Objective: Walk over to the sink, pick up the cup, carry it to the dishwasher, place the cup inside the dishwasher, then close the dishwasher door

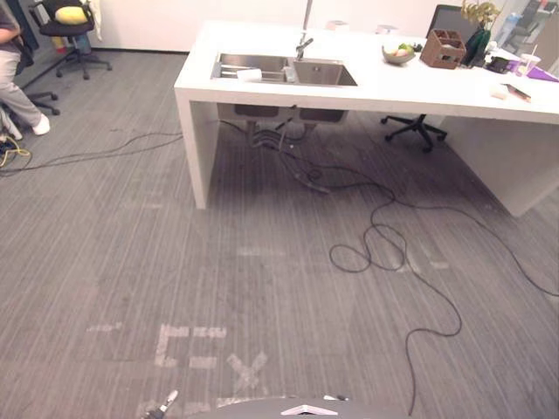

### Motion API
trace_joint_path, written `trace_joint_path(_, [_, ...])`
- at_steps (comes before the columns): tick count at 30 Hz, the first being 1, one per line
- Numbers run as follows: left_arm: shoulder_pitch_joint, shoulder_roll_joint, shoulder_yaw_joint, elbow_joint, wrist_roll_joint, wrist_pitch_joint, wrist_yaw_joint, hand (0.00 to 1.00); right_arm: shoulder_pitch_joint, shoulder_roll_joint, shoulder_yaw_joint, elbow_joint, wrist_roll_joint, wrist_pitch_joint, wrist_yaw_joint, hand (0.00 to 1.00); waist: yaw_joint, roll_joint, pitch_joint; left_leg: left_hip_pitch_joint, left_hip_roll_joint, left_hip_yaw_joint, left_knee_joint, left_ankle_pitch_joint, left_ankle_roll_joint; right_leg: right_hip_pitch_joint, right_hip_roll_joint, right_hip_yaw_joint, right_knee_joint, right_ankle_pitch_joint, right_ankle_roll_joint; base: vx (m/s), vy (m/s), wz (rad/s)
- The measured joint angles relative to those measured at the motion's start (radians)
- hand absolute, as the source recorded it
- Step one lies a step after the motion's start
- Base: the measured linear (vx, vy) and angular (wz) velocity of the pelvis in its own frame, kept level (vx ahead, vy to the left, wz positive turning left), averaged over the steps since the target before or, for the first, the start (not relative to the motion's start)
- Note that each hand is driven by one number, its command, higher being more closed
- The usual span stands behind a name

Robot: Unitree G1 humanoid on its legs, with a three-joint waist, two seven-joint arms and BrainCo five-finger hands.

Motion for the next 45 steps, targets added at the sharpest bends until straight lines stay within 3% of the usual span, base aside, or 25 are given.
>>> trace_joint_path(3, [-0.001, -0.003, -0.001, -0.002, 0.027, -0.002, 0.016, 0.0, 0.001, -0.001, -0.002, -0.011, 0.016, -0.009, -0.004, 0.0, -0.009, 0.002, 0.008, -0.001, -0.005, -0.021, 0.009, -0.018, 0.003, -0.037, -0.02, -0.028, 0.123, -0.081, -0.003, -0.05, -0.006, 0.16])
trace_joint_path(5, [-0.001, 0.005, -0.002, -0.004, 0.032, -0.007, 0.02, 0.0, 0.009, 0.001, -0.002, -0.047, 0.043, -0.019, -0.011, 0.0, -0.015, -0.012, 0.025, 0.007, -0.03, -0.029, 0.037, -0.046, 0.022, -0.13, -0.085, -0.047, 0.392, -0.185, 0.033, -0.02, 0.028, 0.22])
trace_joint_path(7, [0.001, 0.004, -0.003, -0.004, 0.022, -0.008, 0.025, 0.0, 0.0, -0.003, -0.002, -0.053, 0.079, -0.028, -0.022, 0.0, -0.021, -0.017, 0.04, 0.033, -0.033, -0.038, 0.037, -0.053, 0.035, -0.223, -0.122, -0.058, 0.622, -0.181, 0.024, 0.02, 0.026, 0.1])
trace_joint_path(10, [0.004, 0.002, 0.001, -0.004, -0.005, -0.004, 0.042, 0.0, 0.0, 0.003, -0.001, -0.053, 0.14, -0.032, -0.032, 0.0, -0.031, -0.01, 0.045, 0.055, -0.013, -0.045, 0.043, -0.07, 0.032, -0.283, -0.123, -0.082, 0.64, -0.244, 0.003, 0.09, -0.012, 0.13])
trace_joint_path(12, [0.003, -0.003, 0.013, -0.002, -0.006, -0.002, 0.045, 0.0, -0.001, 0.004, -0.013, -0.053, 0.162, -0.037, -0.026, 0.0, -0.039, -0.002, 0.054, 0.052, 0.011, -0.049, 0.063, -0.084, 0.026, -0.302, -0.099, -0.08, 0.512, -0.226, -0.006, 0.22, -0.075, 0.01])
trace_joint_path(14, [-0.008, -0.023, 0.044, -0.002, -0.005, 0.003, 0.043, 0.0, -0.002, -0.001, -0.028, -0.056, 0.166, -0.035, 0.007, 0.0, -0.043, 0.025, 0.077, 0.051, 0.062, -0.051, 0.103, -0.13, 0.0, -0.317, -0.058, -0.067, 0.344, -0.149, -0.001, 0.36, -0.155, -0.05])
trace_joint_path(15, [-0.024, -0.038, 0.082, -0.002, -0.004, 0.003, 0.041, 0.0, 0.013, 0.0, -0.048, -0.083, 0.163, -0.034, 0.016, 0.0, -0.042, 0.038, 0.095, 0.054, 0.102, -0.05, 0.155, -0.191, -0.029, -0.337, -0.045, -0.045, 0.246, -0.071, 0.014, 0.31, -0.177, -0.02])
trace_joint_path(18, [-0.032, -0.048, 0.133, -0.007, -0.004, 0.005, 0.039, 0.0, 0.031, 0.007, -0.051, -0.113, 0.156, -0.026, 0.017, 0.0, -0.039, 0.032, 0.107, 0.083, 0.124, -0.053, 0.222, -0.283, -0.069, -0.339, -0.058, -0.018, 0.235, -0.053, 0.012, 0.3, -0.199, 0.06])
trace_joint_path(20, [-0.032, -0.079, 0.173, -0.031, 0.017, 0.005, 0.037, 0.0, 0.077, 0.004, -0.08, -0.158, 0.157, -0.004, 0.037, 0.0, -0.043, 0.039, 0.103, 0.147, 0.171, -0.077, 0.238, -0.355, -0.101, -0.341, -0.056, -0.034, 0.363, -0.008, 0.007, 0.57, -0.357, 0.47])
trace_joint_path(21, [-0.033, -0.09, 0.179, -0.035, 0.018, 0.003, 0.036, 0.0, 0.08, -0.002, -0.083, -0.164, 0.157, -0.003, 0.038, 0.0, -0.043, 0.064, 0.097, 0.159, 0.183, -0.09, 0.241, -0.351, -0.101, -0.354, -0.048, -0.037, 0.414, -0.023, -0.01, 0.54, -0.324, 0.41])
trace_joint_path(22, [-0.042, -0.114, 0.195, -0.043, 0.03, -0.004, 0.034, 0.0, 0.073, -0.017, -0.087, -0.162, 0.156, 0.004, 0.038, 0.0, -0.04, 0.085, 0.097, 0.161, 0.206, -0.103, 0.267, -0.331, -0.094, -0.374, -0.039, -0.05, 0.501, -0.105, -0.025, 0.64, -0.386, 0.18])
trace_joint_path(25, [-0.039, -0.126, 0.208, -0.042, 0.056, -0.004, 0.035, 0.0, 0.068, -0.027, -0.099, -0.144, 0.154, 0.024, 0.036, 0.0, -0.041, 0.096, 0.079, 0.126, 0.236, -0.14, 0.42, -0.225, -0.098, -0.33, -0.005, -0.066, 0.543, -0.21, -0.044, 0.56, -0.34, 0.01])
trace_joint_path(26, [-0.039, -0.124, 0.217, -0.04, 0.059, -0.003, 0.034, 0.0, 0.059, -0.033, -0.098, -0.132, 0.154, 0.032, 0.036, 0.0, -0.041, 0.113, 0.066, 0.068, 0.249, -0.162, 0.567, -0.163, -0.112, -0.289, 0.017, -0.073, 0.518, -0.228, -0.058, 0.6, -0.31, -0.09])
trace_joint_path(27, [-0.039, -0.128, 0.237, -0.041, 0.066, -0.005, 0.034, 0.0, 0.053, -0.04, -0.094, -0.114, 0.151, 0.034, 0.035, 0.0, -0.043, 0.105, 0.068, -0.013, 0.259, -0.177, 0.752, -0.042, -0.144, -0.232, 0.035, -0.074, 0.476, -0.238, -0.071, 0.5, -0.212, -0.06])
trace_joint_path(28, [-0.039, -0.129, 0.246, -0.041, 0.068, -0.008, 0.035, 0.0, 0.049, -0.043, -0.089, -0.114, 0.146, 0.035, 0.036, 0.0, -0.041, 0.109, 0.066, -0.062, 0.273, -0.177, 0.858, 0.001, -0.161, -0.198, 0.045, -0.072, 0.446, -0.247, -0.085, 0.52, -0.152, -0.04])
trace_joint_path(30, [-0.032, -0.133, 0.267, -0.062, 0.077, -0.033, 0.036, 0.0, 0.038, -0.048, -0.08, -0.104, 0.114, 0.033, 0.034, 0.0, -0.029, 0.111, 0.081, -0.233, 0.315, -0.116, 1.221, -0.085, -0.097, -0.043, 0.076, -0.07, 0.337, -0.249, -0.09, 0.47, -0.104, 0.04])
trace_joint_path(31, [-0.029, -0.132, 0.271, -0.07, 0.096, -0.042, 0.04, 0.0, 0.034, -0.048, -0.072, -0.093, 0.114, 0.033, 0.034, 0.0, -0.022, 0.103, 0.087, -0.276, 0.308, -0.105, 1.273, -0.114, -0.091, 0.004, 0.075, -0.071, 0.313, -0.249, -0.089, 0.4, -0.082, 0.03])
trace_joint_path(33, [-0.026, -0.133, 0.252, -0.112, 0.145, -0.075, 0.047, 0.0, 0.006, -0.051, -0.027, -0.053, 0.111, 0.035, 0.01, 0.0, 0.016, 0.078, 0.1, -0.417, 0.259, -0.055, 1.257, -0.192, -0.094, 0.099, 0.055, -0.064, 0.261, -0.255, -0.068, 0.41, -0.022, -0.23])
trace_joint_path(34, [-0.025, -0.131, 0.234, -0.125, 0.175, -0.101, 0.06, 0.0, -0.001, -0.054, -0.02, -0.039, 0.114, 0.035, 0.001, 0.0, 0.034, 0.072, 0.11, -0.474, 0.233, 0.006, 1.126, -0.226, -0.093, 0.134, 0.043, -0.052, 0.249, -0.259, -0.06, 0.48, 0.079, -0.44])
trace_joint_path(35, [-0.022, -0.13, 0.227, -0.129, 0.194, -0.117, 0.076, 0.0, -0.001, -0.052, -0.021, -0.04, 0.116, 0.035, -0.008, 0.0, 0.042, 0.067, 0.119, -0.491, 0.214, 0.058, 0.976, -0.224, -0.083, 0.159, 0.029, -0.039, 0.248, -0.273, -0.039, 0.53, 0.15, -0.4])
trace_joint_path(37, [0.001, -0.138, 0.186, -0.155, 0.227, -0.137, 0.109, 0.0, 0.016, -0.062, -0.023, -0.07, 0.118, 0.035, -0.017, 0.0, 0.04, 0.099, 0.128, -0.465, 0.179, 0.127, 0.546, -0.026, -0.059, 0.194, 0.036, -0.018, 0.266, -0.332, 0.003, 0.44, 0.159, -0.26])
trace_joint_path(38, [-0.003, -0.134, 0.159, -0.156, 0.256, -0.153, 0.133, 0.0, 0.012, -0.063, -0.022, -0.086, 0.126, 0.025, -0.017, 0.0, 0.032, 0.105, 0.151, -0.428, 0.152, 0.149, 0.444, 0.08, 0.043, 0.217, 0.031, 0.023, 0.282, -0.38, 0.006, 0.35, 0.187, 0.06])
trace_joint_path(39, [-0.01, -0.116, 0.154, -0.166, 0.265, -0.171, 0.155, 0.0, 0.002, -0.046, -0.008, -0.09, 0.126, 0.022, -0.019, 0.0, 0.023, 0.078, 0.149, -0.4, 0.118, 0.154, 0.371, 0.097, 0.036, 0.211, 0.022, 0.045, 0.266, -0.378, -0.024, 0.34, 0.221, 0.11])
trace_joint_path(41, [-0.017, -0.113, 0.125, -0.206, 0.279, -0.215, 0.217, 0.0, -0.015, -0.037, -0.002, -0.083, 0.125, 0.016, -0.021, 0.0, 0.033, 0.074, 0.15, -0.406, 0.105, 0.158, 0.373, 0.057, 0.03, 0.195, 0.048, 0.086, 0.243, -0.358, -0.053, 0.19, 0.161, 0.13])
trace_joint_path(45, [-0.025, -0.105, 0.027, -0.347, 0.372, -0.252, 0.35, 0.0, -0.038, -0.034, 0.035, -0.083, 0.125, -0.016, -0.017, 0.0, 0.019, 0.051, 0.147, -0.398, 0.03, 0.182, 0.446, -0.008, 0.095, 0.2, -0.025, 0.093, 0.299, -0.45, -0.054, 0.14, 0.134, 0.14])
